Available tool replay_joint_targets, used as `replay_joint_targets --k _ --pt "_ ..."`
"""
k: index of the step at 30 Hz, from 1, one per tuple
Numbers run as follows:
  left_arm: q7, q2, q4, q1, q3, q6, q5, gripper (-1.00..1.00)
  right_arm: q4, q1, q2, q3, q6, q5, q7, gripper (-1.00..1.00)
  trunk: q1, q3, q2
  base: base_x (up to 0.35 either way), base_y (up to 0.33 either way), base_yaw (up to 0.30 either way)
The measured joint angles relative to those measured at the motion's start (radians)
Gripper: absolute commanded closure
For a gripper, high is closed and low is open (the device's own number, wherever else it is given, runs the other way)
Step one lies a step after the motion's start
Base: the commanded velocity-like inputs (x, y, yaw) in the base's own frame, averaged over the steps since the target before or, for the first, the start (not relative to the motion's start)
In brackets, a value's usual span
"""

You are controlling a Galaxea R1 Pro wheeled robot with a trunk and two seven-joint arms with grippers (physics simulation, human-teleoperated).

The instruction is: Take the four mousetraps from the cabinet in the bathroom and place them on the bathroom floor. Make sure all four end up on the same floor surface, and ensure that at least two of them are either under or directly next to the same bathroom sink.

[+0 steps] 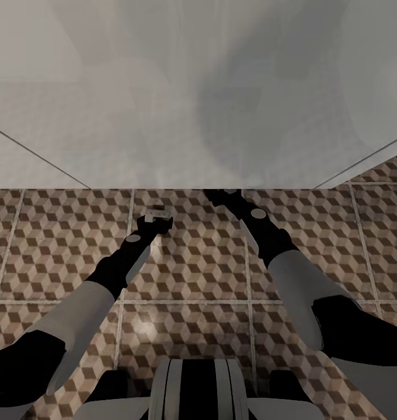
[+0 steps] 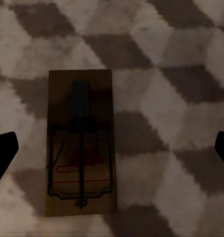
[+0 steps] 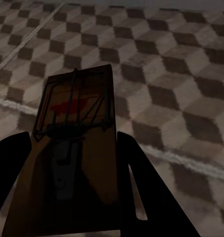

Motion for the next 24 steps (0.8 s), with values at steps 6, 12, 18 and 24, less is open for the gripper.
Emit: replay_joint_targets --k 6,12,18,24 --pt "0.0 -0.001 0.003 0.0 0.0 0.0 0.0 -1.0 0.0 0.0 -0.004 0.0 -0.01 -0.001 0.001 1.0 0.0 0.0 0.0 0.0 0.0 0.0" --pt "0.0 -0.003 0.004 0.0 0.0 0.0 0.0 -1.0 0.0 0.0 -0.006 0.0 -0.018 -0.002 0.004 1.0 0.0 0.0 0.0 0.0 0.0 0.0" --pt "0.0 -0.003 0.004 0.0 0.0 0.0 0.001 -1.0 -0.002 0.0 -0.007 0.0 -0.019 -0.002 0.038 1.0 0.0 0.0 0.0 0.0 0.0 0.0" --pt "0.0 -0.005 0.003 0.0 0.0 0.0 0.002 -1.0 -0.003 0.0 -0.007 -0.001 -0.019 -0.003 0.059 1.0 0.0 0.0 0.0 0.0 0.0 0.0"
